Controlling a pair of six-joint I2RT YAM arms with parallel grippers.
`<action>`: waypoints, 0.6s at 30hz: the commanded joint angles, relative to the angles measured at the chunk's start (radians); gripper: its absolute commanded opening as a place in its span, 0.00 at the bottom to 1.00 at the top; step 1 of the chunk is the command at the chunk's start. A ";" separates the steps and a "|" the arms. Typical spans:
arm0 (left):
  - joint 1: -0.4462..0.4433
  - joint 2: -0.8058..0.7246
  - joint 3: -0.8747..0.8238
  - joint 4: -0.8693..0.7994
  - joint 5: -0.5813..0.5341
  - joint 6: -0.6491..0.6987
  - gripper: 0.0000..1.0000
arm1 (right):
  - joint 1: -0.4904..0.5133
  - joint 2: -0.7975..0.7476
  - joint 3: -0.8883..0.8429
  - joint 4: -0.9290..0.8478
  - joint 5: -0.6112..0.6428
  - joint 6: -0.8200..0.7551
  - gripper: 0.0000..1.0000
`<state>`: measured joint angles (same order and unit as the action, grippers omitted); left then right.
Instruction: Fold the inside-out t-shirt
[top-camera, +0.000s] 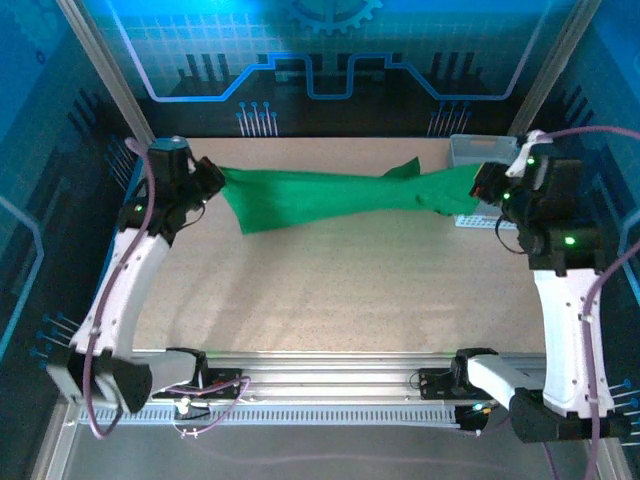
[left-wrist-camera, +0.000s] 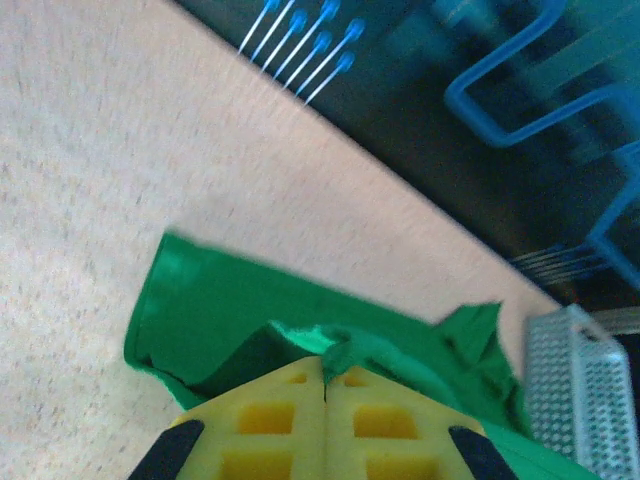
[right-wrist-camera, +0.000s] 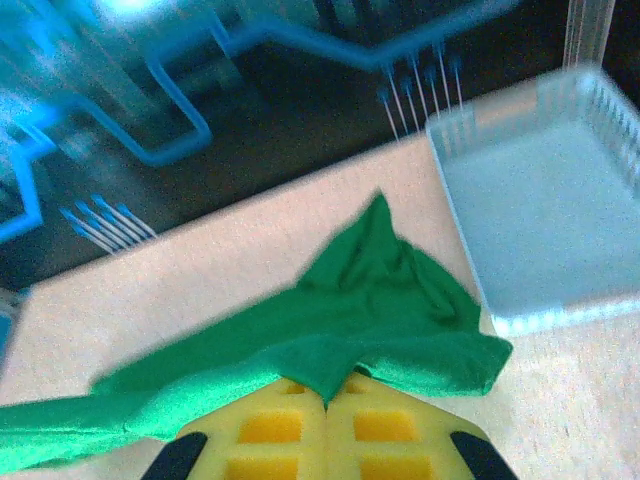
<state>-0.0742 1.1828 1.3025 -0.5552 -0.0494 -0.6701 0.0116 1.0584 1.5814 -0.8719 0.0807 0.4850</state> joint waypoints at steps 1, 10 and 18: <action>0.013 -0.157 0.031 0.034 -0.092 0.039 0.00 | -0.013 -0.028 0.130 -0.025 0.038 -0.071 0.00; 0.013 -0.282 0.216 0.010 -0.159 0.133 0.00 | -0.013 -0.074 0.393 -0.017 -0.032 -0.141 0.00; 0.013 -0.147 0.320 -0.029 -0.148 0.162 0.00 | -0.013 0.049 0.496 0.023 -0.056 -0.156 0.00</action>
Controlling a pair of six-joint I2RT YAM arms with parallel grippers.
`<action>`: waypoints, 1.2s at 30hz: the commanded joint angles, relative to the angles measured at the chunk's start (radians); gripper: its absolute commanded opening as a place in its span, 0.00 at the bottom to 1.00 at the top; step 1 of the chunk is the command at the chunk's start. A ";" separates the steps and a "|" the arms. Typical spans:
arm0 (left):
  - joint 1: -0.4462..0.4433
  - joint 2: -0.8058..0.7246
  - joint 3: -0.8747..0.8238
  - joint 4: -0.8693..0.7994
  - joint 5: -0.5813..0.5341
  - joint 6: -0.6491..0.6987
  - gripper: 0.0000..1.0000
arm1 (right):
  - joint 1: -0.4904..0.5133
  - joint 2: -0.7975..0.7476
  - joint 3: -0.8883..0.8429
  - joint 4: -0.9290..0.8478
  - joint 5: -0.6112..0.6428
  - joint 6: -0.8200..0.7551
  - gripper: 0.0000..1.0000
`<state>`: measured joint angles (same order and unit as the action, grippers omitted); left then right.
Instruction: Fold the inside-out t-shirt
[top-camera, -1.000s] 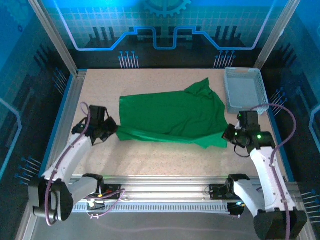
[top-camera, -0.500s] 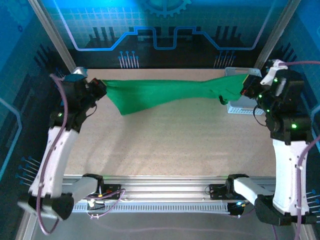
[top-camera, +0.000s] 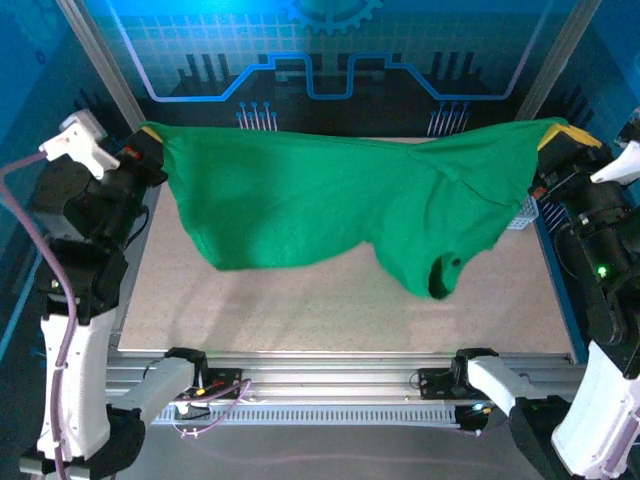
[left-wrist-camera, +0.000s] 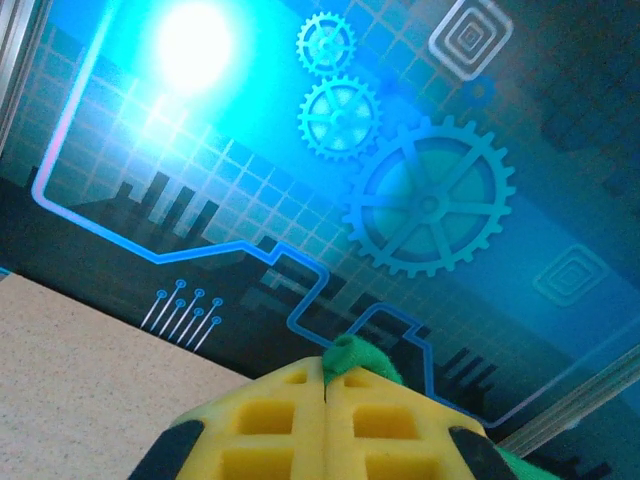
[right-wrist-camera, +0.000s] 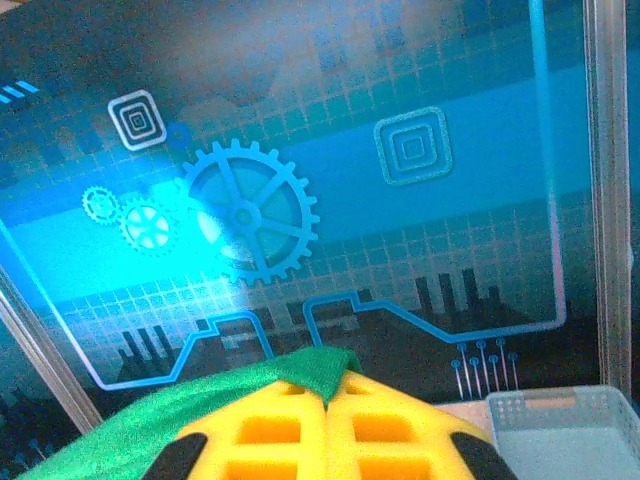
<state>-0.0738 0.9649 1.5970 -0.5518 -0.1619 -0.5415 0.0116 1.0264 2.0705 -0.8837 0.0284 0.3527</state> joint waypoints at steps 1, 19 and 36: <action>0.013 0.101 0.037 -0.036 -0.029 0.031 0.00 | -0.013 0.106 0.007 0.048 -0.009 -0.023 0.00; 0.115 0.711 0.532 -0.049 0.089 0.024 0.00 | -0.013 0.634 0.333 0.246 -0.126 -0.081 0.00; 0.220 0.652 0.284 0.223 0.421 0.018 0.00 | 0.041 0.584 0.100 0.319 -0.239 -0.123 0.00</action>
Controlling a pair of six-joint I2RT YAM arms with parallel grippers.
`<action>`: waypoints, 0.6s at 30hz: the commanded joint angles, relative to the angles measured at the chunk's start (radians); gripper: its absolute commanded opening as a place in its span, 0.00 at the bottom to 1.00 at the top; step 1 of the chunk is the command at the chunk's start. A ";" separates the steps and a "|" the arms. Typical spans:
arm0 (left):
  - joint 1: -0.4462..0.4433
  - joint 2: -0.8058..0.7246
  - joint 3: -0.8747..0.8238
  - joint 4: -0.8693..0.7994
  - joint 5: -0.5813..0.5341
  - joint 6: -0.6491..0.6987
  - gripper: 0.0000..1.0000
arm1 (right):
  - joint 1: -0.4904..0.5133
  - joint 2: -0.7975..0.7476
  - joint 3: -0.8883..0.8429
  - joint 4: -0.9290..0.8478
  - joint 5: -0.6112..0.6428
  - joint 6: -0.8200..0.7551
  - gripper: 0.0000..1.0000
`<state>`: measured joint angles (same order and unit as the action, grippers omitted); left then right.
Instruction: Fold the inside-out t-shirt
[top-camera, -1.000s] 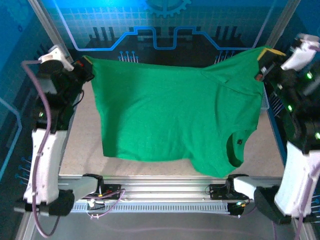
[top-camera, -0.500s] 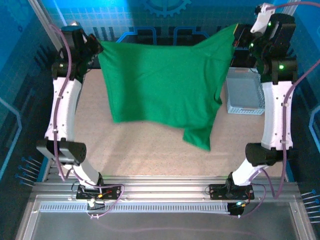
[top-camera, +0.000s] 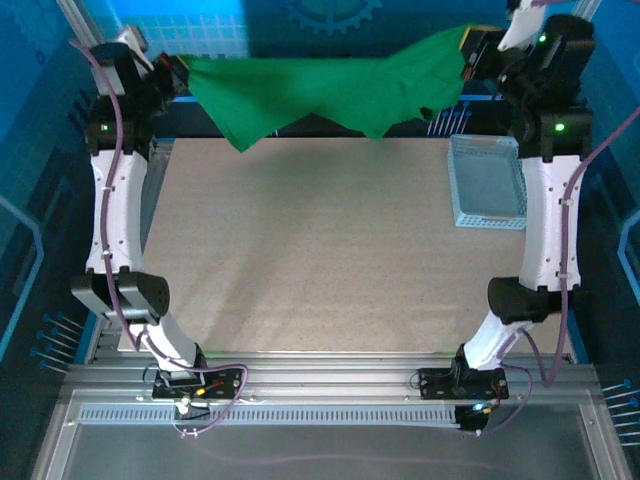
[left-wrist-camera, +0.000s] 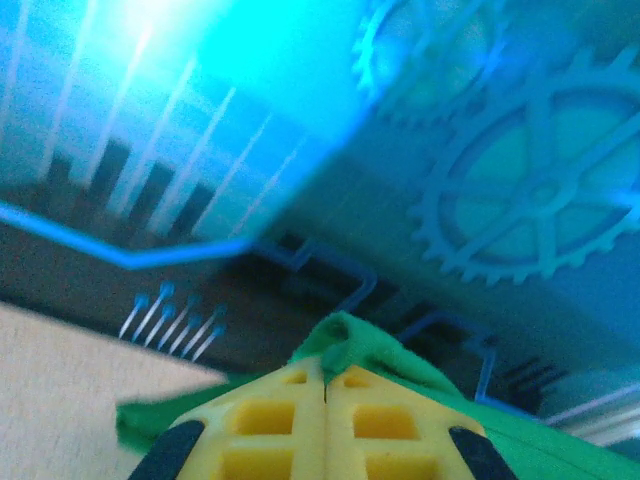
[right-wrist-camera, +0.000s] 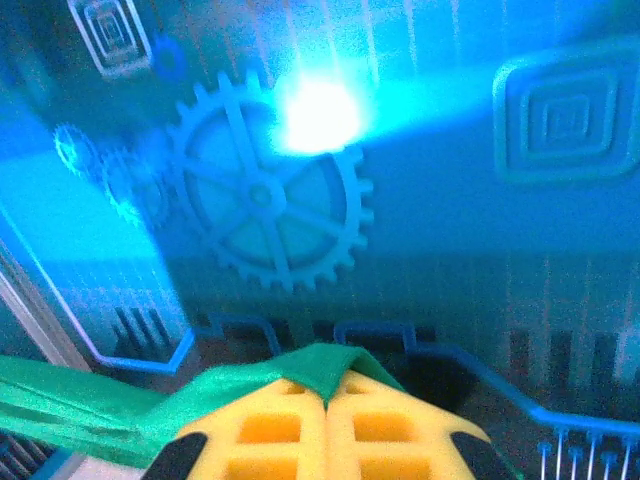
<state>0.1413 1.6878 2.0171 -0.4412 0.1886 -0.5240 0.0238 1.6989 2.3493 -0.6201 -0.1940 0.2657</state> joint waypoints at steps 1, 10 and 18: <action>0.005 -0.105 -0.214 0.138 0.087 -0.003 0.00 | 0.035 -0.143 -0.296 0.084 -0.009 -0.032 0.00; -0.101 -0.416 -0.883 0.199 0.121 -0.031 0.00 | 0.028 -0.534 -1.036 0.077 0.072 0.092 0.00; -0.143 -0.733 -1.395 0.058 -0.108 -0.148 0.00 | -0.036 -0.670 -1.415 -0.109 -0.029 0.199 0.00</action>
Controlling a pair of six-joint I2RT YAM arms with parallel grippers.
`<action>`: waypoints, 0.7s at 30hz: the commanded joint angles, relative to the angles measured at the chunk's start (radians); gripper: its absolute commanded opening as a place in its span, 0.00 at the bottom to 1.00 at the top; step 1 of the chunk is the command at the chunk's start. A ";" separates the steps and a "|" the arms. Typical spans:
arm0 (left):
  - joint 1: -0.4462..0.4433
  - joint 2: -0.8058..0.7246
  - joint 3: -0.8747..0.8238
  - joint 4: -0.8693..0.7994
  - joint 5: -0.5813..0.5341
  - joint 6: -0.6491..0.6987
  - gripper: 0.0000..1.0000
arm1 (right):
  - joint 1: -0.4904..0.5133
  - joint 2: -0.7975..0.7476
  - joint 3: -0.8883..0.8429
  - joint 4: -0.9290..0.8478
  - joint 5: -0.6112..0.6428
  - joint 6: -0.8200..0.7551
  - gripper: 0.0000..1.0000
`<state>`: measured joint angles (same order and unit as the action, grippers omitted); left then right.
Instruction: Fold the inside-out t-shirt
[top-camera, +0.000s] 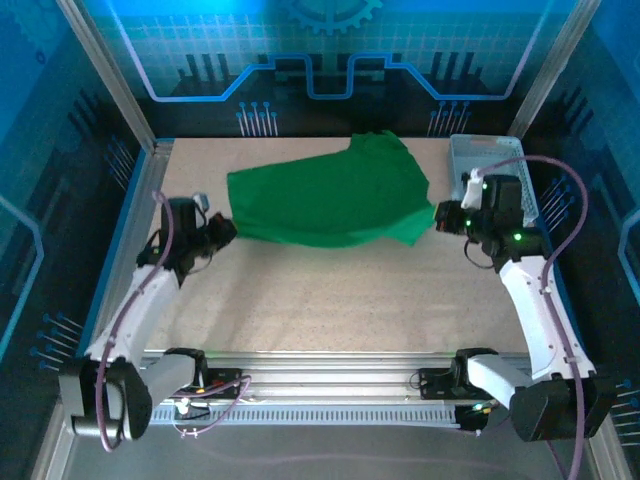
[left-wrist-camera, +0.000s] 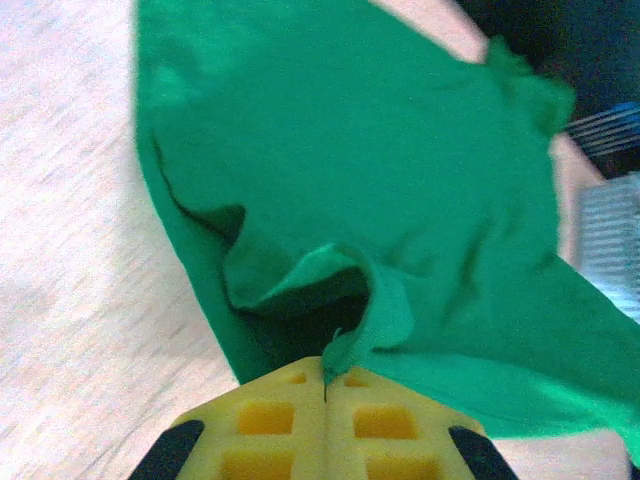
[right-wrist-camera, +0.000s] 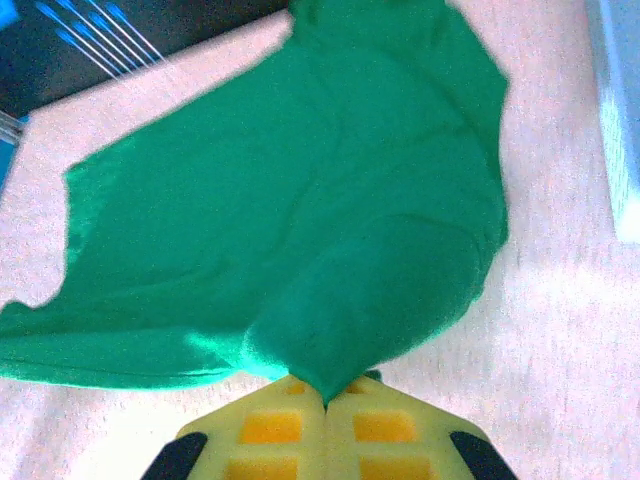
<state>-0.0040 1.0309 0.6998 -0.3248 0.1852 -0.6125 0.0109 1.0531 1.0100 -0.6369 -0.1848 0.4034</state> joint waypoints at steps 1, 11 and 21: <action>0.003 -0.114 -0.115 -0.078 -0.131 -0.081 0.00 | -0.031 -0.038 -0.105 -0.122 -0.029 0.079 0.00; 0.003 -0.386 -0.258 -0.218 -0.252 -0.223 0.00 | -0.072 -0.346 -0.306 -0.327 0.111 0.274 0.00; -0.002 -0.235 -0.213 -0.103 -0.198 -0.147 0.00 | -0.069 -0.140 -0.151 -0.223 0.109 0.094 0.00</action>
<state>-0.0040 0.7231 0.4389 -0.4892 -0.0185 -0.8066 -0.0471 0.8085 0.7685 -0.9226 -0.1047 0.5804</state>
